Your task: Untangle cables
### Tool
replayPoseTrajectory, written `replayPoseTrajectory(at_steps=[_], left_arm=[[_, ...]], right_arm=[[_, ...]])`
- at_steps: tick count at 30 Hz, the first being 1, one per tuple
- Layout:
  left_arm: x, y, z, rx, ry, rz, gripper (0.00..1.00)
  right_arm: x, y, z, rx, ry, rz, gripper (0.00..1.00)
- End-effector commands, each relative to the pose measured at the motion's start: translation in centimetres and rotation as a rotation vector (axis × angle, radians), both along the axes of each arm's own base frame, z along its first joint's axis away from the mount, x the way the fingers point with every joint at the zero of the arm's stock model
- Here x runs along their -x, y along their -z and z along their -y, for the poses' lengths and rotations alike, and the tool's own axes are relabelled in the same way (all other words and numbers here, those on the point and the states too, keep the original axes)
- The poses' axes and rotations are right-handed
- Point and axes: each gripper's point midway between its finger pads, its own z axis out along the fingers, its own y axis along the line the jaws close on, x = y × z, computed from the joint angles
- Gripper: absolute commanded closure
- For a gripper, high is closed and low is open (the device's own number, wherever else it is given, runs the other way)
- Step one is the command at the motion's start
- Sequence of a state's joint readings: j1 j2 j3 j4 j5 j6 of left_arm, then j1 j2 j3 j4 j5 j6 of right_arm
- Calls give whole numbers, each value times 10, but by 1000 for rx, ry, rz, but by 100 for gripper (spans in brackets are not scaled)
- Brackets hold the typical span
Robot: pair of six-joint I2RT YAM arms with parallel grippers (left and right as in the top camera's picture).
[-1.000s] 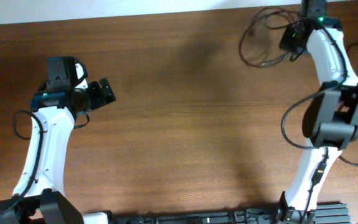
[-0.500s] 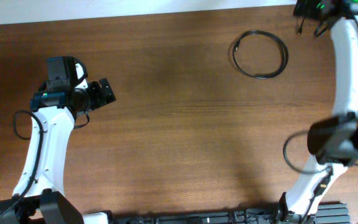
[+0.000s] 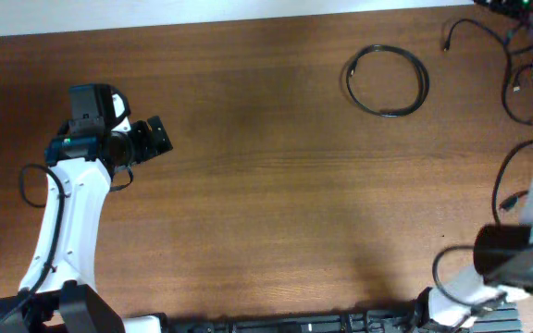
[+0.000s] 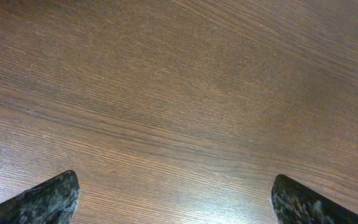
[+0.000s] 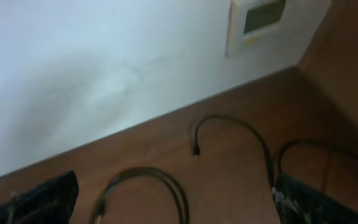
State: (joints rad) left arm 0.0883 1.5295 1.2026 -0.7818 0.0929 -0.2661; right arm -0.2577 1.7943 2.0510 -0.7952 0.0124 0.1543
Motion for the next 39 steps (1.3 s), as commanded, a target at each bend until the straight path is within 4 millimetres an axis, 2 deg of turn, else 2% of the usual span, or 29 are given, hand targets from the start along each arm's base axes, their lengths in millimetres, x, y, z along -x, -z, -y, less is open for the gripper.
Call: replayPoseTrajectory(at_steps=[1,2,4,5,7,9,11,12,14,16,18,19,21,22,24,25,28,30,33,35,39], left_arm=[[-2,-10,-3,-2,-15,29,1],[-2,-10,-3,-2,-15,29,1],[-2,-10,-3,-2,-15,29,1],[-2,-10,-3,-2,-15,29,1],[-2,-10,-3,-2,-15,29,1],[-2,-10,-3,-2,-15,29,1],[-2,-10,-3,-2,-15,29,1],[-2,-10,-3,-2,-15,29,1],[-2,-10,-3,-2,-15,29,1],[-2,-10,-3,-2,-15,29,1],[-2,-10,-3,-2,-15,29,1],[-2,-10,-3,-2,-15,29,1],[-2,-10,-3,-2,-15,29,1],[-2,-10,-3,-2,-15,29,1],[-2,-10,-3,-3,-15,29,1],[-2,-10,-3,-2,-15,29,1],[-2,-10,-3,-2,-15,29,1],[-2,-10,-3,-2,-15,29,1],[-2,-10,-3,-2,-15,29,1],[-2,-10,-3,-3,-15,29,1],[-2,-10,-3,-2,-15,28,1]], right_arm=[[36,-46,-17,9,-32,111,1],[53,-61,-21,22,-32,157,1],[83,-79,-29,43,-33,232,1],[105,-85,-35,58,-35,287,1],[149,-80,-49,83,-42,385,1],[183,-76,-62,112,-69,517,1],[220,-96,-80,104,-110,764,1],[249,-117,-88,88,-113,940,1],[270,-128,-93,103,-120,1023,1],[269,-117,-93,89,-115,976,1],[257,-84,-90,48,-103,838,1],[251,-60,-88,19,-94,739,1],[247,3,-85,-48,-63,494,1],[251,34,-72,-39,20,368,1],[251,64,-68,-59,45,252,1],[243,82,-71,-83,26,200,1],[237,98,-80,-106,-25,222,1],[245,112,-95,-152,-80,307,1],[261,133,-106,-124,-120,484,1],[265,144,-105,-95,-121,570,1],[252,176,-94,-77,-82,598,1]])
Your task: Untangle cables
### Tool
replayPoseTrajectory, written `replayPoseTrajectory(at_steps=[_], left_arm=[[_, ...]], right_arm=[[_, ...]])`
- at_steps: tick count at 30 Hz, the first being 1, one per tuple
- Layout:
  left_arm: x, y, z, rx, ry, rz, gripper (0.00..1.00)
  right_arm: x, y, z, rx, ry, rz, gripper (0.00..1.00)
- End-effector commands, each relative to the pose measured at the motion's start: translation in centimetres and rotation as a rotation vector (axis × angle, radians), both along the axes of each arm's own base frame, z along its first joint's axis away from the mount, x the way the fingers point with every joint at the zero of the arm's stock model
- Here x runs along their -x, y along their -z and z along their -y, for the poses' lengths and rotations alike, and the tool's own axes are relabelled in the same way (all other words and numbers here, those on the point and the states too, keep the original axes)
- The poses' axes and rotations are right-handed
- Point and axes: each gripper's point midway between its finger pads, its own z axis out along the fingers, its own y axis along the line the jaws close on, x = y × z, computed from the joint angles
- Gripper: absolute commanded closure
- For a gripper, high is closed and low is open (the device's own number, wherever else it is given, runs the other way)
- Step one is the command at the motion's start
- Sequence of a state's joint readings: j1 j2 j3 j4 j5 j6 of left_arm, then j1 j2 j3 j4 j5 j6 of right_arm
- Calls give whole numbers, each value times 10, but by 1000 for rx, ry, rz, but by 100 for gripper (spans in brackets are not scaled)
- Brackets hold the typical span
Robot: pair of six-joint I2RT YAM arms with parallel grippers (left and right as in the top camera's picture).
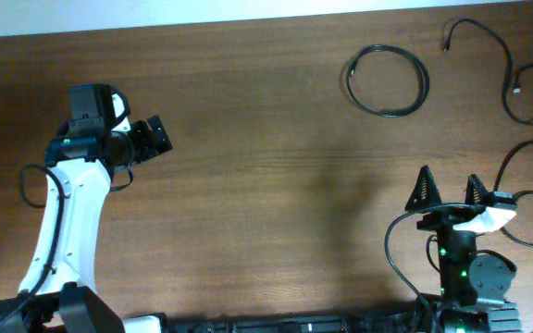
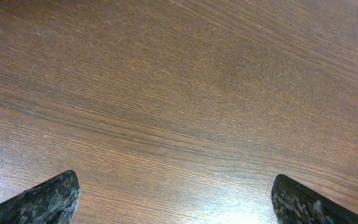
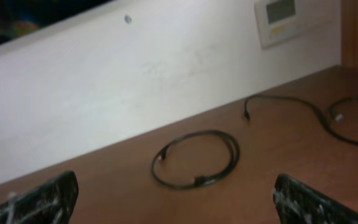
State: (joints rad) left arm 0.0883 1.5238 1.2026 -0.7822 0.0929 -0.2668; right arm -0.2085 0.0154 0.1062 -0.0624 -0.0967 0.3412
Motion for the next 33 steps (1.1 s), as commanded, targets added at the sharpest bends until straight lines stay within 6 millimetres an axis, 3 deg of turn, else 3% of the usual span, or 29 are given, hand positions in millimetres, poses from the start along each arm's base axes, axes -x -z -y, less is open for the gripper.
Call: replayPoseTrajectory(at_steps=[1,4,5,8,14,33], left_arm=[[-2,-8,-3,-2,-14,24,1],[-2,-8,-3,-2,-14,24,1],[-2,-8,-3,-2,-14,24,1],[-2,-8,-3,-2,-14,24,1],[-2,-8,-3,-2,-14,24,1],[-2,-8,-3,-2,-14,24,1]], right_arm=[[-6,22,5,-7,25,11,1],[-3,35,19,-18,104,-42,1],[-1,51,24,-26,136,-104,1],[-2,51,22,76,125,-122,1],[-3,50,17,116,102,-125,1],[-3,51,17,116,103,-126,1]])
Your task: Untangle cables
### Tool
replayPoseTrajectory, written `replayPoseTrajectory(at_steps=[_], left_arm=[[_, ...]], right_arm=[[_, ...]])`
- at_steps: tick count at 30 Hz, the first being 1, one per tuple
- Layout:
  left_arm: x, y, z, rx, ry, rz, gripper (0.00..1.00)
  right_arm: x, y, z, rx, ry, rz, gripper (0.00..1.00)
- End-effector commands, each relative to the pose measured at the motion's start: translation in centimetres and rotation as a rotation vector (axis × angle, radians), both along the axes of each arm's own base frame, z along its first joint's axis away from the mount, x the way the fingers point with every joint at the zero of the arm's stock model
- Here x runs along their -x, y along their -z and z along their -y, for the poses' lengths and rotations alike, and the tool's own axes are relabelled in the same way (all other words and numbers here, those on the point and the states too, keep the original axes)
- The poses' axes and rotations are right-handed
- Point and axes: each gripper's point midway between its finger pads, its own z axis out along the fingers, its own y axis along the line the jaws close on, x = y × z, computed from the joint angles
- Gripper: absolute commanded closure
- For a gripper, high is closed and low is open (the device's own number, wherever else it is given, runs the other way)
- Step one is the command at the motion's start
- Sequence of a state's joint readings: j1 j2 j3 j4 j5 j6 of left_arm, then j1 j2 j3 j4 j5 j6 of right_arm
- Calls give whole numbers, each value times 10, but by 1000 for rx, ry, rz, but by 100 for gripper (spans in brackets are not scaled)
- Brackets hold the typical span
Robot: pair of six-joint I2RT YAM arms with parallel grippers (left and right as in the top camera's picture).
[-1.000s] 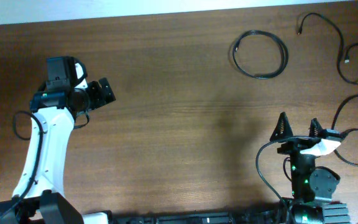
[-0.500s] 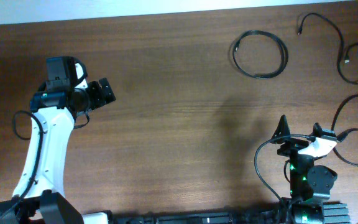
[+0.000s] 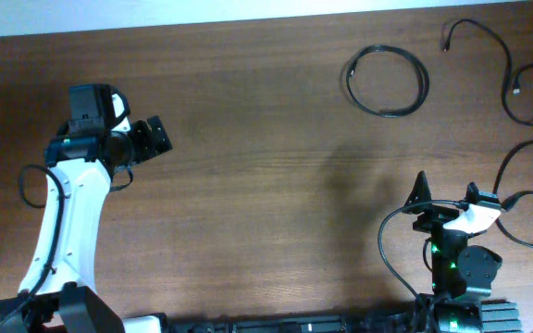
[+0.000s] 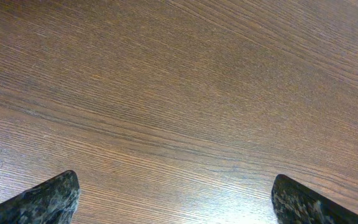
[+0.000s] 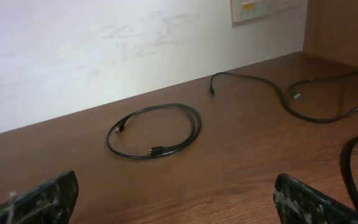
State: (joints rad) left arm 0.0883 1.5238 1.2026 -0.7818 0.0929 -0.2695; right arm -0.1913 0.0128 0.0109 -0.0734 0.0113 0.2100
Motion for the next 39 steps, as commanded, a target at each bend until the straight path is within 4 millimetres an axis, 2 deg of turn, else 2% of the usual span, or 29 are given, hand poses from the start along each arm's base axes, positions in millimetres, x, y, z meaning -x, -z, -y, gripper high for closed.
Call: replayPoseTrajectory(at_steps=[1,7,10,12,14,16,17,21,25,27,32,36,39], left_arm=[[-2,-8,-3,-3,-12,24,1],[-1,-8,-3,-6,-14,22,1],[7,-26,-9,-46,-32,56,1],[16,-43,-4,-57,-21,110,1],[33,-56,2,-88,-9,164,1],[63,-62,7,-94,2,221,1],[78,-62,8,-95,0,250,1],[114,-55,10,-91,0,398,1],[140,-34,11,-92,-3,496,1],[146,-27,12,-94,-5,554,1],[159,-26,12,-97,-11,703,1],[163,-23,12,-100,-13,765,1],[159,-18,12,-100,-14,771,1]], right_arm=[[1,2,2,5,15,-3,1],[1,2,2,5,15,-3,1],[1,2,2,5,15,-3,1],[1,2,2,5,15,-3,1],[1,2,2,5,15,-3,1],[1,2,2,5,15,-3,1],[1,2,2,5,15,-3,1],[1,2,2,5,15,-5,1],[1,2,2,5,15,-5,1],[1,3,2,5,15,-6,1],[1,3,2,5,15,-6,1],[1,2,2,5,15,-5,1],[1,3,2,5,15,-6,1]])
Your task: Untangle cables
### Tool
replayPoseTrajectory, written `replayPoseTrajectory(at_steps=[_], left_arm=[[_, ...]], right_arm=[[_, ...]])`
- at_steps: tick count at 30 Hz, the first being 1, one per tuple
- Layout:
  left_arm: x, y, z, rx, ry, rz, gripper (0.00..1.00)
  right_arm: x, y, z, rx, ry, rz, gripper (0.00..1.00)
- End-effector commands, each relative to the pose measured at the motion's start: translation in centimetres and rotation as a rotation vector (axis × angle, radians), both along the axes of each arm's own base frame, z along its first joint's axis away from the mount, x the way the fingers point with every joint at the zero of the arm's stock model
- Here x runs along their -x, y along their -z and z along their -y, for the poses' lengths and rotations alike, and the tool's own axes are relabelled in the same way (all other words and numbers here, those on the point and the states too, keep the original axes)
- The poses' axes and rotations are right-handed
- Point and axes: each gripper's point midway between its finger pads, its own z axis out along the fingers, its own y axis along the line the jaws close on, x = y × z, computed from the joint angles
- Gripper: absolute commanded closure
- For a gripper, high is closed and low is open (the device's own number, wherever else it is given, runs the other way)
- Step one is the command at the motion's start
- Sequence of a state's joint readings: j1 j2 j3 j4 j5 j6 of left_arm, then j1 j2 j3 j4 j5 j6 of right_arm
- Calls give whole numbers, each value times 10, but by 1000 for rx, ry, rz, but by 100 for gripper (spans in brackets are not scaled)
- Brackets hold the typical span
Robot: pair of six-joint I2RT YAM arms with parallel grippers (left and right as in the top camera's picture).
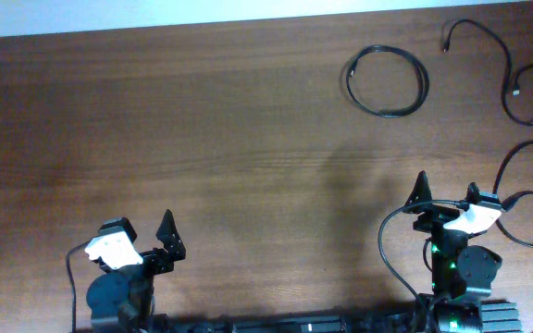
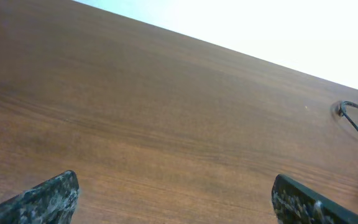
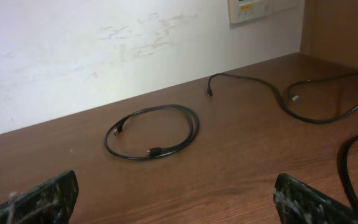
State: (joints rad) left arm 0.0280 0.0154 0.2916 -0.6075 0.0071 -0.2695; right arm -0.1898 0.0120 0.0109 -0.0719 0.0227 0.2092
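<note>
A black cable coiled in a loop [image 1: 387, 80] lies at the far right of the wooden table, and shows too in the right wrist view [image 3: 154, 132]. A second loose black cable [image 1: 489, 42] runs along the far right corner [image 3: 260, 84]. A third cable [image 1: 526, 185] curls at the right edge. My right gripper [image 1: 447, 190] sits folded back at the front right, open and empty [image 3: 176, 186], well short of the coil. At the front left my left gripper [image 1: 142, 231] is open and empty [image 2: 176, 186]. The coil's edge peeks in at the right.
The brown wooden table [image 1: 211, 139] stretches between both arms and the cables. A white wall [image 3: 104, 50] with a wall plate [image 3: 253, 7] borders the far edge. A brown side panel [image 3: 347, 31] stands at the right corner.
My left arm was stretched out over the table's left side, camera facing down at the wood. It is now folded at the front left edge, looking across the table. The right arm is unchanged.
First my right arm reached to the far right corner by the loose cables while the left hovered over the left side. Then the right arm was folded at the front right and shifted slightly there. Now the left arm is folded at the front too; the cables lie unchanged.
</note>
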Motion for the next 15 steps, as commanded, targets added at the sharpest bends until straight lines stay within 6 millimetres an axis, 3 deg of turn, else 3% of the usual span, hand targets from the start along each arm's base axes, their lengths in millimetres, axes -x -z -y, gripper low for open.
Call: replayPoseTrajectory(at_steps=[1,5,9,15], left_arm=[[-5,3,-2,1,-10,24,1],[-18,-8,-9,-12,-48,131,1],[-36,5,-11,-17,-57,236,1],[-38,5,-10,-251,-2,243,1]], right_arm=[[0,3,0,3,5,-7,1],[0,3,0,3,5,-8,2],[0,3,0,3,5,-8,1],[0,3,0,3,5,-8,1]])
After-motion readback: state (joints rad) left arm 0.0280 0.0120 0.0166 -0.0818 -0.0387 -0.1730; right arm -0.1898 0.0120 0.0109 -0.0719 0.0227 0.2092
